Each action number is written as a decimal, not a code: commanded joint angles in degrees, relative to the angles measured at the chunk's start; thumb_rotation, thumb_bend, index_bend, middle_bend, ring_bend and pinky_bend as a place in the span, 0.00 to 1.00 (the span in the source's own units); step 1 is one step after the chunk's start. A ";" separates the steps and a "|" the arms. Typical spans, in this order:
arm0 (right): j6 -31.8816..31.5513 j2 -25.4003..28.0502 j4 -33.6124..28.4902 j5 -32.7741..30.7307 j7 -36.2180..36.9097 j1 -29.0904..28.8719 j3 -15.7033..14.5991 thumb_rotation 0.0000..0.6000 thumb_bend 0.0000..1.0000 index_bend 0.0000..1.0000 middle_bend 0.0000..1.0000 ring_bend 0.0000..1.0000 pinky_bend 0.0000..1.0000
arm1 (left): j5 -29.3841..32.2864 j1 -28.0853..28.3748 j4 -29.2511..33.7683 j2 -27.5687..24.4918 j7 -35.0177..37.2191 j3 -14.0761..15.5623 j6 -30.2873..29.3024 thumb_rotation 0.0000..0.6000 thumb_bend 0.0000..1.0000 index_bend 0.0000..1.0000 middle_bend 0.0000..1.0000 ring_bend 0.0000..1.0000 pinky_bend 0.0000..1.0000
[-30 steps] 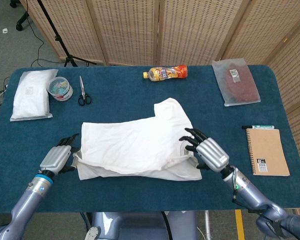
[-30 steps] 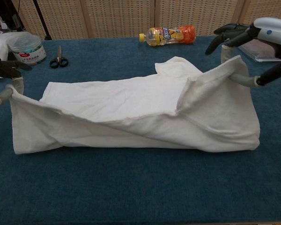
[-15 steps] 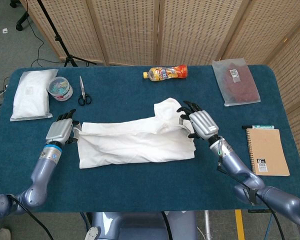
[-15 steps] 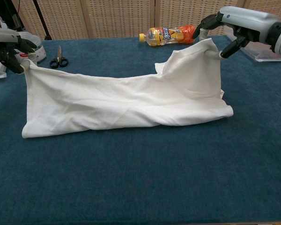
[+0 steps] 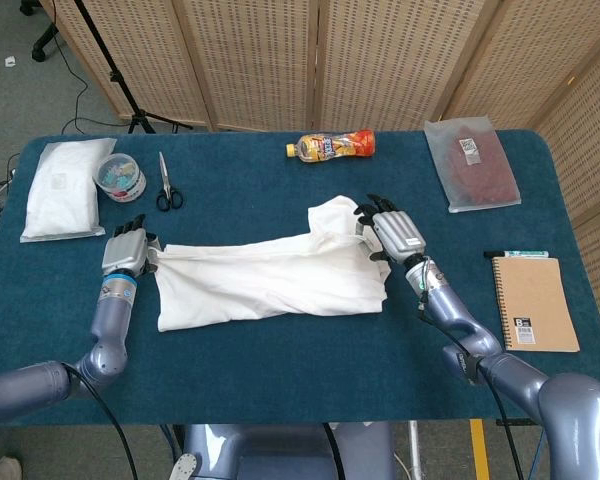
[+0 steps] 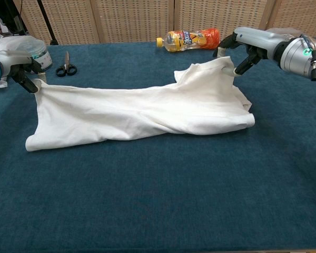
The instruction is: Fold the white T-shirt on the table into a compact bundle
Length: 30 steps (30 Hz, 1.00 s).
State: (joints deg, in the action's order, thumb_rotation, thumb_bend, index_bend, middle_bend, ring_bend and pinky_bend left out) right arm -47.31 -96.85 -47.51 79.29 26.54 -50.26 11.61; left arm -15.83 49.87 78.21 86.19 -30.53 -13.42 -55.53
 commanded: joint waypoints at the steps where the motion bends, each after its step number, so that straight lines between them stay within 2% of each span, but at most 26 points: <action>1: 1.92 -2.91 4.32 -0.12 1.30 -1.31 -0.33 1.00 0.78 0.68 0.26 0.04 0.10 | -0.04 0.71 -4.43 3.37 -0.07 -0.34 0.43 1.00 0.63 0.76 0.00 0.00 0.00; 3: 2.83 -4.20 6.68 -0.15 1.98 -1.92 -0.36 1.00 0.78 0.68 0.26 0.04 0.10 | -0.81 0.74 -6.93 5.09 0.09 -0.33 0.58 1.00 0.62 0.74 0.00 0.00 0.00; 5: 4.09 -5.71 9.57 -0.33 2.61 -2.87 -0.18 1.00 0.78 0.68 0.26 0.04 0.10 | -0.72 1.32 -10.84 7.73 -1.00 -0.11 1.00 1.00 0.57 0.63 0.00 0.00 0.00; 7: 4.41 -6.51 11.28 -0.16 3.27 -3.37 -0.19 1.00 0.78 0.68 0.26 0.04 0.10 | -0.50 1.49 -12.16 8.56 -1.38 -0.42 1.91 1.00 0.47 0.33 0.00 0.00 0.00; 9: 4.70 -7.12 12.93 0.04 3.94 -3.92 -0.17 1.00 0.78 0.68 0.26 0.04 0.10 | -1.82 1.30 -12.62 8.74 -0.17 -1.24 2.48 1.00 0.40 0.09 0.00 0.00 0.00; 10: 4.73 -7.34 13.67 0.13 4.31 -4.19 -0.11 1.00 0.78 0.68 0.26 0.04 0.10 | -3.75 0.88 -12.61 8.79 1.46 -1.73 2.14 1.00 0.37 0.01 0.00 0.00 0.00; 16: 4.65 -7.52 15.79 0.41 5.27 -5.38 0.25 1.00 0.78 0.68 0.26 0.04 0.10 | -12.75 -2.44 -7.90 6.02 9.62 -3.48 0.25 1.00 0.31 0.00 0.00 0.00 0.00; 21: 5.27 -7.74 17.26 -0.62 4.81 -6.85 1.62 1.00 0.78 0.68 0.26 0.04 0.10 | -19.83 -5.62 0.18 0.91 14.99 -4.97 -3.04 1.00 0.30 0.00 0.00 0.00 0.00; 25: 6.89 -8.26 19.01 -2.36 3.99 -8.23 3.23 1.00 0.78 0.68 0.26 0.04 0.10 | -22.60 -7.16 5.17 -2.92 15.59 -5.44 -5.06 1.00 0.30 0.00 0.00 0.00 0.00; 30: 9.65 -9.89 22.42 -4.49 2.14 -10.21 4.85 1.00 0.78 0.68 0.26 0.04 0.10 | -21.84 -8.21 8.86 -6.16 14.38 -5.55 -5.55 1.00 0.30 0.00 0.00 0.00 0.00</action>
State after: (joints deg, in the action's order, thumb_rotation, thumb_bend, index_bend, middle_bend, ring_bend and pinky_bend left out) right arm -38.55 -106.11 -26.07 75.47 29.38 -59.78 15.96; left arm -37.85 42.12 86.47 80.62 -15.94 -18.78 -60.78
